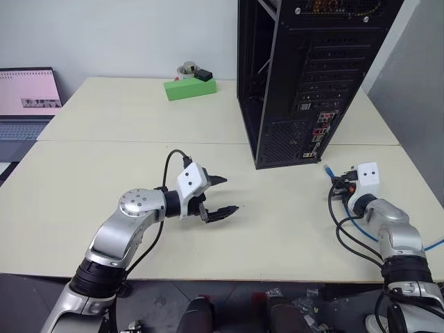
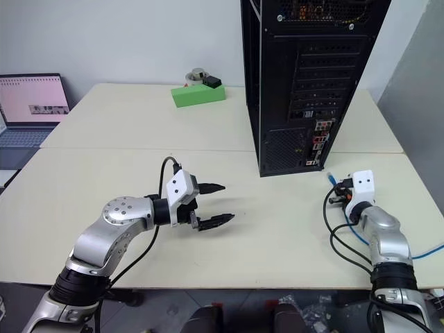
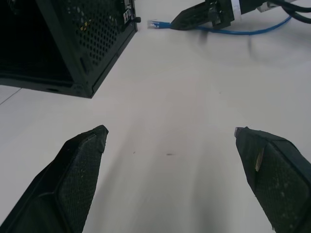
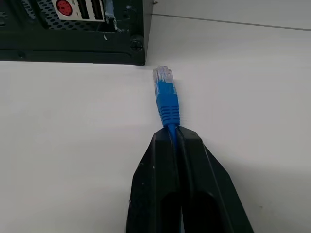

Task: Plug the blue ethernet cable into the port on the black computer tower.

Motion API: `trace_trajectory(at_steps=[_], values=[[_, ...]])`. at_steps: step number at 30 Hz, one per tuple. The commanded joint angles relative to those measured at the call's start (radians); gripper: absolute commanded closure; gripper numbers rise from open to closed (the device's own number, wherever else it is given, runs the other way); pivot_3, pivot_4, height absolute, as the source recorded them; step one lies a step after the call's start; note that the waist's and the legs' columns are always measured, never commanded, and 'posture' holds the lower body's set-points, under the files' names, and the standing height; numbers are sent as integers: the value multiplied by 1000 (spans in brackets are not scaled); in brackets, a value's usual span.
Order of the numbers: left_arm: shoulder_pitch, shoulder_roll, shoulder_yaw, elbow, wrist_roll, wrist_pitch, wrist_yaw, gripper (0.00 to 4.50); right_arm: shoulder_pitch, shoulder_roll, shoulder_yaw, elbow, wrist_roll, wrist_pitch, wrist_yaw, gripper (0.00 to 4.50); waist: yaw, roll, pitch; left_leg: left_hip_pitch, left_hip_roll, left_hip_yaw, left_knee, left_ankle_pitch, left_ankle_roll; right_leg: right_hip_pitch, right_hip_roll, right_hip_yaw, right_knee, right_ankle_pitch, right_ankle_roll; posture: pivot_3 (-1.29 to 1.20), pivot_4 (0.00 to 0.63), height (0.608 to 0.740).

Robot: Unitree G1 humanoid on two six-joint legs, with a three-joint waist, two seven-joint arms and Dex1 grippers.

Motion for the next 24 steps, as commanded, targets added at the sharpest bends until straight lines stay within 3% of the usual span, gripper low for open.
trace_trajectory(at_steps=[1, 11, 19, 24], values=[[-6, 20, 21, -4, 7, -23, -13, 0, 36, -41, 41, -147, 5, 16, 84, 4466, 0, 0, 0, 0, 0, 0, 0, 0, 0, 0, 0, 0, 0, 0, 0, 0, 150, 740], [-16, 64, -3, -1, -7, -9, -99, 0, 14, -109, 260, -523, 62, 156, 339, 4466, -11, 0, 0, 0, 0, -1, 0, 0, 0, 0, 1, -1, 0, 0, 0, 0, 150, 740], [-132, 36, -78, 36, -1, 39, -166, 0, -56, -125, 402, -601, 20, 172, 418, 4466, -4, 0, 0, -1, 0, -2, 0, 0, 0, 0, 1, -2, 0, 0, 0, 0, 150, 740], [-174, 47, -138, 106, 70, -59, -233, 0, -79, -143, 465, -640, 6, 170, 466, 4466, -5, 0, 0, -1, 0, -2, 0, 0, 0, -1, 1, -2, 0, 0, 0, 0, 150, 740]])
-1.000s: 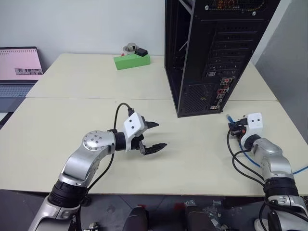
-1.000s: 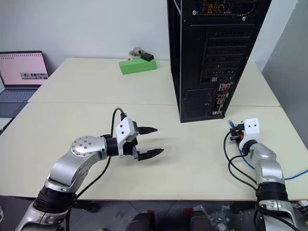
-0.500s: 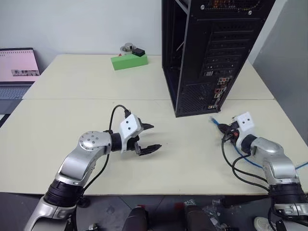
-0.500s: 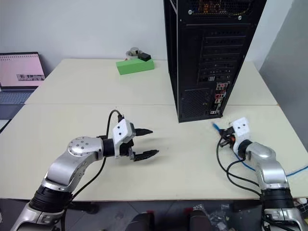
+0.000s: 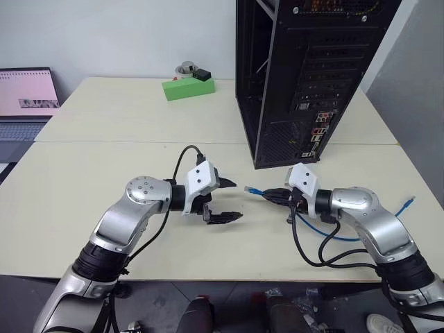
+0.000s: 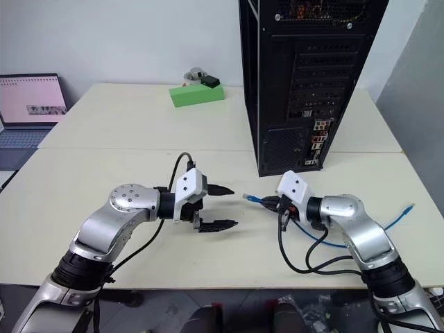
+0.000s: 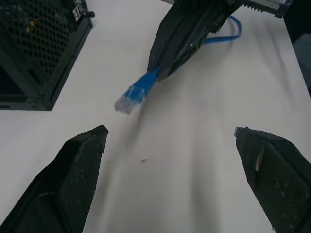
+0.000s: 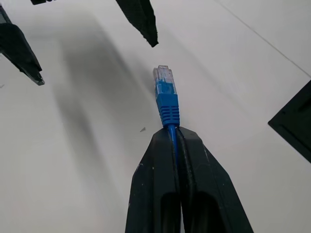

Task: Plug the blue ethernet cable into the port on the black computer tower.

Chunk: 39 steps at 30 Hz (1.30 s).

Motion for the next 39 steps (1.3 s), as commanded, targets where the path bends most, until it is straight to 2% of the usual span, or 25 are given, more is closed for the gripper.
trace_trajectory(at_steps=[1, 5, 15, 17, 18, 36, 39], values=[[-33, 8, -31, 33, 43, -83, -52, 0, -36, -8, 26, -71, -10, -4, 38, 4466, -3, 0, 0, 0, 0, 0, 0, 0, 0, 0, 0, 0, 0, 0, 0, 0, 150, 740], [-48, -4, -38, 90, 73, -148, -67, 0, -47, -6, 40, -92, -14, 1, 53, 4466, -1, 0, 0, 0, 0, 0, 0, 0, 0, 0, 0, 0, 0, 0, 0, 0, 150, 740], [-78, -45, -26, 135, 59, -178, -95, 0, -61, -5, 67, -116, -32, -2, 77, 4466, 0, 0, 0, 0, 0, 0, 0, 0, 0, 0, 0, 0, 0, 0, 0, 0, 150, 740], [-79, -48, -23, 134, 54, -178, -103, 378, -62, -8, 72, -117, -34, -2, 81, 4500, -1, 0, 0, 0, 0, 0, 0, 0, 0, 0, 0, 0, 0, 0, 0, 0, 150, 740], [-80, -48, -22, 134, 53, -178, -106, 429, -63, -10, 76, -117, -38, -5, 83, 4500, -1, 0, 0, 0, 0, -1, 0, 0, 0, 0, 0, 0, 0, 0, 0, 0, 150, 740], [-70, -34, -36, 173, 104, -241, -130, 4132, -67, -24, 74, -120, -67, -27, 110, 4500, -1, 0, 0, 0, 0, -1, 0, 0, 0, 0, 0, 0, 0, 0, 0, 0, 150, 740], [-70, -36, -37, 181, 112, -256, -130, 4175, -69, -22, 73, -119, -70, -36, 108, 4500, -1, 0, 0, 0, 0, -1, 0, 0, 0, 0, 0, 0, 0, 0, 0, 0, 150, 740]])
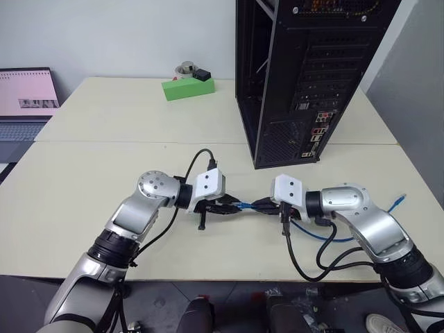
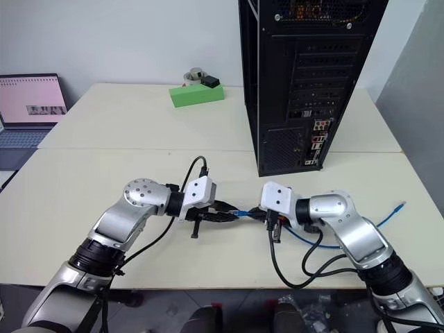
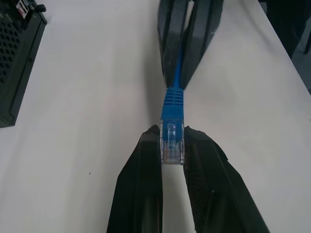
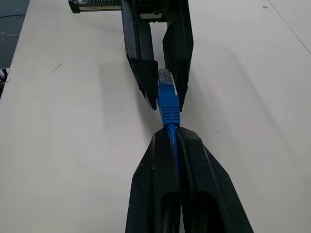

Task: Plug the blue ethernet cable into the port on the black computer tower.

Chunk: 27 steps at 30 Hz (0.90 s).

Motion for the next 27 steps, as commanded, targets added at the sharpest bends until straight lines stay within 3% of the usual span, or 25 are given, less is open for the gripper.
trace_trajectory(at_steps=[1, 6, 11, 18, 23, 27], values=[[-5, 3, 12, 5, 20, -31, 8, 4175, -18, -3, -13, -39, 3, -24, 12, 4500, 0, 0, 0, 0, 0, 0, 0, 0, 0, 0, 0, 0, 0, 0, 0, 0, 150, 740], [-2, -11, 19, 14, 26, -69, 17, 4176, -31, -23, -21, -28, -3, -43, 37, 3262, 0, 0, 0, 0, 0, 0, 0, 0, 0, 0, 0, 0, 0, 0, 0, 0, 150, 740], [14, -42, 47, 29, 29, -187, 55, 4176, -40, -71, -125, -15, 82, 7, 75, 2272, 6, 0, 0, 0, 0, 0, 0, 0, 0, 0, 0, 0, 0, 0, 0, 0, 150, 740], [67, -38, 66, 116, 240, -796, 257, 4177, 33, 27, -283, -44, 323, 248, -10, 778, 5, 0, 0, 0, 0, 0, 0, 0, 0, 0, 0, 0, 0, 0, 0, 0, 150, 740], [60, -16, 98, 220, 396, -1134, 438, 4179, 44, 94, -329, -63, 430, 367, -81, 763, 6, 0, 0, 0, 0, 0, 0, 0, 0, 0, 0, 0, 0, 0, 0, 0, 150, 740], [74, -20, 125, 242, 457, -1252, 551, 4187, 42, 143, -336, -62, 481, 411, -131, 763, 6, 0, 0, 0, 0, 0, 0, 0, 0, 0, 0, 0, 0, 0, 0, 0, 150, 740]])
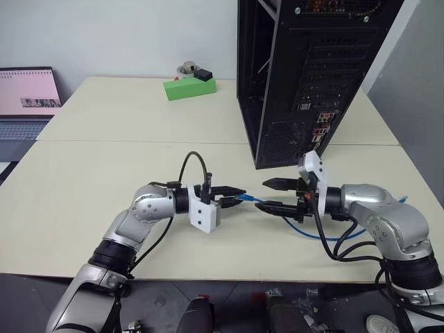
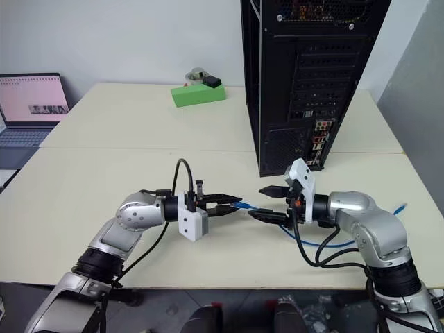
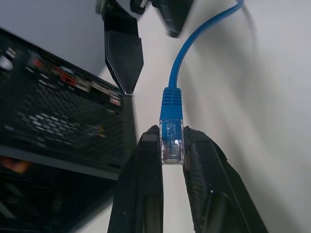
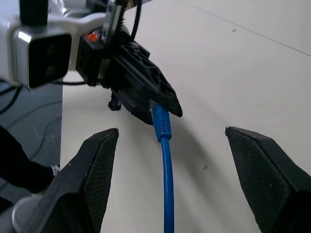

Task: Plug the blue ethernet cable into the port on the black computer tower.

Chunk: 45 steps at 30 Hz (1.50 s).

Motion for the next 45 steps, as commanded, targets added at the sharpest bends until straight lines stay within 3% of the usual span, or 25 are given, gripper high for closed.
trace_trajectory(at_steps=[1, 11, 18, 23, 28, 36, 38, 45], values=[[6, 4, 43, -6, 61, -117, 121, 4187, -7, 42, -26, -38, 78, 43, -46, 763, 0, 0, 0, 0, 0, 0, 0, 0, 0, 0, 0, 0, 0, 0, 0, 0, 150, 740], [6, 17, 29, -18, 127, -122, 228, 4187, -19, 85, -9, -38, 131, 59, -101, 763, -1, 0, 0, 0, 0, 0, 0, 0, 0, 0, 0, 0, 1, 0, 0, 0, 150, 740], [5, 26, 15, -29, 132, -119, 251, 4187, -33, 101, -5, -26, 134, 54, -112, 2016, -1, 0, 0, 0, 0, 0, 0, 0, 0, 0, 0, 0, 1, 0, 0, 0, 150, 740], [5, 28, 15, -33, 143, -117, 266, 4187, -37, 100, -2, -21, 136, 53, -114, 3410, -1, 0, 0, 0, 0, 0, 0, 0, 0, 0, 0, -1, 1, 0, 0, 0, 150, 740], [6, 26, 15, -39, 155, -119, 283, 4187, -47, 101, 4, -8, 137, 53, -113, 4470, -1, 0, 0, 0, 0, 0, 0, 0, 0, 0, 0, 0, 1, 0, 0, 0, 150, 740], [14, 34, 0, -41, 156, -111, 293, 4187, -64, 102, -1, 13, 148, 65, -109, 4500, -2, 0, 0, 0, 0, 0, 0, 0, 0, 0, 0, 0, 1, 0, 0, 0, 150, 740], [22, 39, -8, -40, 126, -82, 274, 3487, -68, 98, -1, 17, 149, 67, -106, 4500, -1, 0, 0, 0, 0, 0, 0, 0, 0, 0, 0, -1, 1, 0, 0, 0, 150, 740], [27, 63, -20, -12, 44, 16, 210, 2198, -70, 69, -10, 18, 136, 56, -101, 4500, -1, 0, 0, 0, 0, 0, 0, 0, 0, 0, 0, -1, 1, 0, 0, 0, 150, 740]])
